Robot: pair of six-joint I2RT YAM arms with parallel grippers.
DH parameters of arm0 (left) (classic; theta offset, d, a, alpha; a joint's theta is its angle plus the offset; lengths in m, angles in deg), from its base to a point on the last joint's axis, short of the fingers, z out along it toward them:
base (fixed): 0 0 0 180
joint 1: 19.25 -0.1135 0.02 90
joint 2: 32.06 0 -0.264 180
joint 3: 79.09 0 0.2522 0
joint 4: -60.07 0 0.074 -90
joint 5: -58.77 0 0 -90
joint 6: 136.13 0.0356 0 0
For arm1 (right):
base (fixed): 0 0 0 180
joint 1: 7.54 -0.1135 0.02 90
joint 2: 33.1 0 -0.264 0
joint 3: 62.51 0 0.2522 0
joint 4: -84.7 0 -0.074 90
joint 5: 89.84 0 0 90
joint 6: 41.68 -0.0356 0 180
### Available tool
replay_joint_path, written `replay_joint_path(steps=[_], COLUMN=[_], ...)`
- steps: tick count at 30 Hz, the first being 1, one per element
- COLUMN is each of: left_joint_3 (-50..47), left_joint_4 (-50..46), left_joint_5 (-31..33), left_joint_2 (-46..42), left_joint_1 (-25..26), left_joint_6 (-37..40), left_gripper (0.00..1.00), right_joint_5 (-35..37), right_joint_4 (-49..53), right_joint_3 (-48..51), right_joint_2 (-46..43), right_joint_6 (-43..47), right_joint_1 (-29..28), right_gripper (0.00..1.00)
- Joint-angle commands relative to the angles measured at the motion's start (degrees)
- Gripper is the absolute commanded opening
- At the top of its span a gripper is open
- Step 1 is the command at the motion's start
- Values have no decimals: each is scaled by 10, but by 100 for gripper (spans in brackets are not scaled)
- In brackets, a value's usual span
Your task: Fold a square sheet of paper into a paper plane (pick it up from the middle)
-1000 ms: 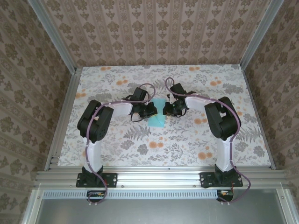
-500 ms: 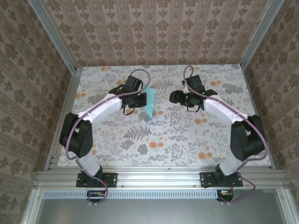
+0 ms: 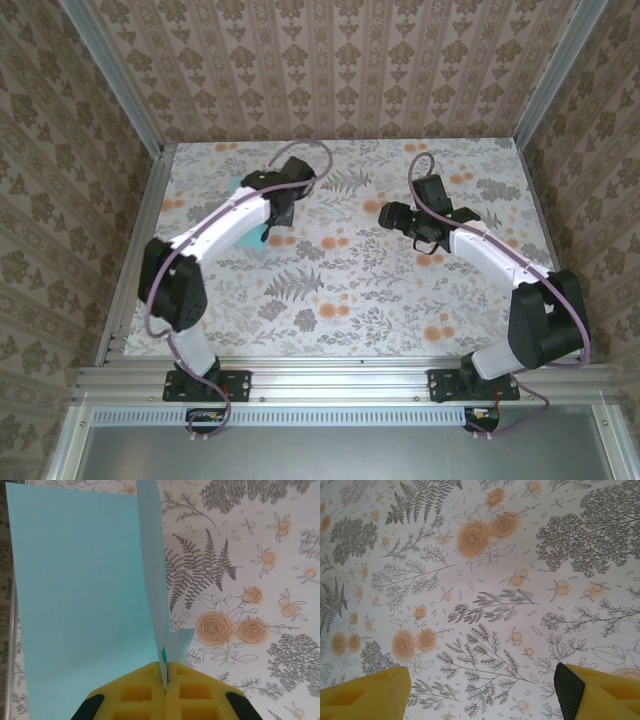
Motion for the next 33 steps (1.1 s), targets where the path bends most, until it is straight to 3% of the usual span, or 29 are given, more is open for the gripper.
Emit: replay_joint_path(steps=[1,6,19,26,33], left_joint_3=[23,62,125,120,124], left_joint_4=[-35,-32,-16,12,47], left_joint_5=[70,81,-15,-101,-252], left_joint_2=[79,163,249,239,152], left_joint_1=[33,69,145,145,139], left_joint_6=[-15,-30,-32,-18,-7], left_gripper=[5,4,9,26,45], right_joint_5=[28,39,43,38,4], right_joint_4=[7,24,34,33,20], right_joint_3=[14,23,51,55,58], right_joint_2=[-26,-40,-84,-89,-83], right_joint_6=[-16,-19,-36,-41,-35], right_joint_1=[6,16,54,62,63], right_gripper=[78,79,79,79,79])
